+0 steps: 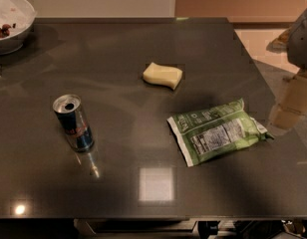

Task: Move green jalapeno chip bag near redbull can

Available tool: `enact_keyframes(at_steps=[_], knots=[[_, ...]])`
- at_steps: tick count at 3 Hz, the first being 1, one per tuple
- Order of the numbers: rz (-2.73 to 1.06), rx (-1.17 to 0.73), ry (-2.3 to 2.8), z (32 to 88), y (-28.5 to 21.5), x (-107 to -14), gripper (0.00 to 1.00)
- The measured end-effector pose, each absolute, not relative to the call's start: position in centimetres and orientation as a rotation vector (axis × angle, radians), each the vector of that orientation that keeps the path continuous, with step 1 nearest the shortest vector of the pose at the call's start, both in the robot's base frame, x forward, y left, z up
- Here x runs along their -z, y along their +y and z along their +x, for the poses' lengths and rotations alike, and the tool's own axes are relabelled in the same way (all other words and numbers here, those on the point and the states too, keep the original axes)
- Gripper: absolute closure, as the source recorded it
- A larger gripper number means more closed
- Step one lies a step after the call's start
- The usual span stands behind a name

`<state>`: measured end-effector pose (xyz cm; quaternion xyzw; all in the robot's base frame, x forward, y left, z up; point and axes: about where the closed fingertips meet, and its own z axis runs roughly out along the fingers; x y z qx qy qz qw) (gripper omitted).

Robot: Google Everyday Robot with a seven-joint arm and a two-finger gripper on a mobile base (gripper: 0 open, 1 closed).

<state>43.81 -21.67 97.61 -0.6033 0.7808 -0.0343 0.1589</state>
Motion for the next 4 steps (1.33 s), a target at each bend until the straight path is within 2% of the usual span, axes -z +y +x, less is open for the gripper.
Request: enact_keyframes(at_steps=[2, 4], knots=[[-1.755, 0.053, 2.218, 44.1, -21.8, -96.5, 0.0], [-1.825, -0.045, 2.168, 45.5, -22.0, -91.6, 0.0]])
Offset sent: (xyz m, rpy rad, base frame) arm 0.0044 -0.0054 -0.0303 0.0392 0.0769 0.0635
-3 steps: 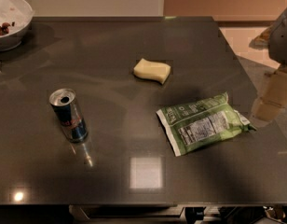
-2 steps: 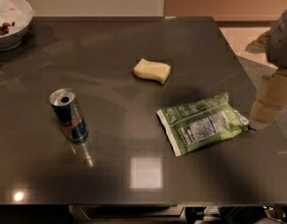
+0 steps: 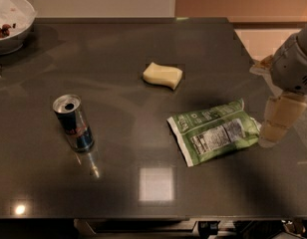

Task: Move green jalapeno chip bag near redbull can

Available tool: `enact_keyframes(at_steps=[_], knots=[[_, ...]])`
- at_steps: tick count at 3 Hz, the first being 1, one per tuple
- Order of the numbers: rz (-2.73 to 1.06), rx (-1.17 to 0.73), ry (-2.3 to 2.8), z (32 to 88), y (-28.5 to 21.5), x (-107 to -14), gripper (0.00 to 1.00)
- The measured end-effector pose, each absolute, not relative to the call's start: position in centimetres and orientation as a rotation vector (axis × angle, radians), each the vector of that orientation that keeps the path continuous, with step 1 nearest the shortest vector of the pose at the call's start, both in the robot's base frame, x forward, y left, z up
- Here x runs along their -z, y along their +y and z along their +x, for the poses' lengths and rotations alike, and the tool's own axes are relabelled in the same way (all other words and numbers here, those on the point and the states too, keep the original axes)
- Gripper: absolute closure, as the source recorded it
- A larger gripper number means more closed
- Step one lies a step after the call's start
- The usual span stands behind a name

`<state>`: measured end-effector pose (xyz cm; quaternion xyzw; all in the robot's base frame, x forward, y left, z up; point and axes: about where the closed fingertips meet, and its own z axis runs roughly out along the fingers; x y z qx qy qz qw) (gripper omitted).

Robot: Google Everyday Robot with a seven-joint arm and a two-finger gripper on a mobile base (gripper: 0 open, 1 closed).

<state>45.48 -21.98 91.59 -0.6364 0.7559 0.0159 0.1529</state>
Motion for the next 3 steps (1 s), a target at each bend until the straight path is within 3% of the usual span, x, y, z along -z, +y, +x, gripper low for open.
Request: enact_keyframes(at_steps=[3], knots=[[-1.97, -0.121, 2.115, 46.1, -19.9, -85.4, 0.0]])
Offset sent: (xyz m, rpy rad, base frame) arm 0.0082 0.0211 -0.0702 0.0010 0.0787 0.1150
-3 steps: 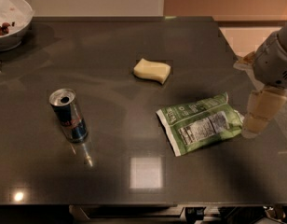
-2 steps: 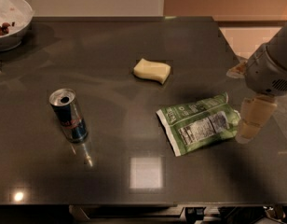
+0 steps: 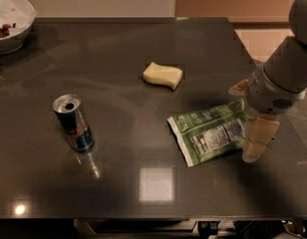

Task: Move green jalapeno chip bag near redbull can

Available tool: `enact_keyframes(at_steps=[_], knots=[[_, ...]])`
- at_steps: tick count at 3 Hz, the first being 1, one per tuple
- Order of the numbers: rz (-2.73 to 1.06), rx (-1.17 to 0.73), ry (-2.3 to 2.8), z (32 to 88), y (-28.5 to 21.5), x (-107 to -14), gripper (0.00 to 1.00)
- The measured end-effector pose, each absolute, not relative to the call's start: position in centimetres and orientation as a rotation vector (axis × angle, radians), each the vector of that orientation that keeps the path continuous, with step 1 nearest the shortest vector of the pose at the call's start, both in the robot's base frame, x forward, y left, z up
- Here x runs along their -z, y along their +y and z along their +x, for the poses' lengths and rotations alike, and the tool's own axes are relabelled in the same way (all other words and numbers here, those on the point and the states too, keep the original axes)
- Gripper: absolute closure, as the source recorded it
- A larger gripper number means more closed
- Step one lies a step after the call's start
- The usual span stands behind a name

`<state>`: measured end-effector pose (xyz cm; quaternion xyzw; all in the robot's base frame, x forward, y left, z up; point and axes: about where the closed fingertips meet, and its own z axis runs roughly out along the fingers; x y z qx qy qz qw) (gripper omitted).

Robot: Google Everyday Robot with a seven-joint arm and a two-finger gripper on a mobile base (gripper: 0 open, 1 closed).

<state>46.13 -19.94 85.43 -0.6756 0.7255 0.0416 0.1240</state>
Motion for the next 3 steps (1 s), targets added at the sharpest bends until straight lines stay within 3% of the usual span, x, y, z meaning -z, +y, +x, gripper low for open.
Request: enact_keyframes(at_steps=[1, 3], knots=[[-2.013, -0.112, 2.111, 46.2, -19.77, -84.2, 0.18], [-2.039, -0.089, 2.103, 46.35, -19.85, -84.07, 0.65]])
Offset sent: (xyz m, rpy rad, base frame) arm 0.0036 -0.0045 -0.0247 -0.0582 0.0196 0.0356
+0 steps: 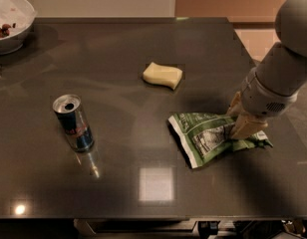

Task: Move green jalapeno chip bag near redbull can

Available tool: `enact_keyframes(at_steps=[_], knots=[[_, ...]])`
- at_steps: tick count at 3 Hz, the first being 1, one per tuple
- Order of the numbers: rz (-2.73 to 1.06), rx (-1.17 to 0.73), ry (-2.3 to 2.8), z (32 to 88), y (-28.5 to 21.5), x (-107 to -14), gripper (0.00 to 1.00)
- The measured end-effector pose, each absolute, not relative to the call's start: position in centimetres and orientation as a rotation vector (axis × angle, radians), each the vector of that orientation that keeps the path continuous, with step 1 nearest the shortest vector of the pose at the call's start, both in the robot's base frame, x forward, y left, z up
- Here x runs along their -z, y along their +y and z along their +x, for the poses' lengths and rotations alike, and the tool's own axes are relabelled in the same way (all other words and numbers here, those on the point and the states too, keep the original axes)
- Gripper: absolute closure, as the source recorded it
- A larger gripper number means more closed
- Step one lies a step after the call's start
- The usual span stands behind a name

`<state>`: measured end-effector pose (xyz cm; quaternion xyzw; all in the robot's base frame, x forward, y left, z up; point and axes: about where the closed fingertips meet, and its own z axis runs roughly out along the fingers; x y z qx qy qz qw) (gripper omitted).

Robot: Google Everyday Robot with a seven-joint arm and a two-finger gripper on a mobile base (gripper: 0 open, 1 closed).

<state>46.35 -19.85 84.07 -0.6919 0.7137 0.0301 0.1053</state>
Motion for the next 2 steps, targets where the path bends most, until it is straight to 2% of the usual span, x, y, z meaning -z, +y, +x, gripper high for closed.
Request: enact_keyframes(at_steps=[1, 2], knots=[[-2.07, -0.084, 2.063, 46.0, -18.6, -85.6, 0.87], [-2.146, -0.096, 1.971, 45.1, -16.0, -87.0, 1.0]])
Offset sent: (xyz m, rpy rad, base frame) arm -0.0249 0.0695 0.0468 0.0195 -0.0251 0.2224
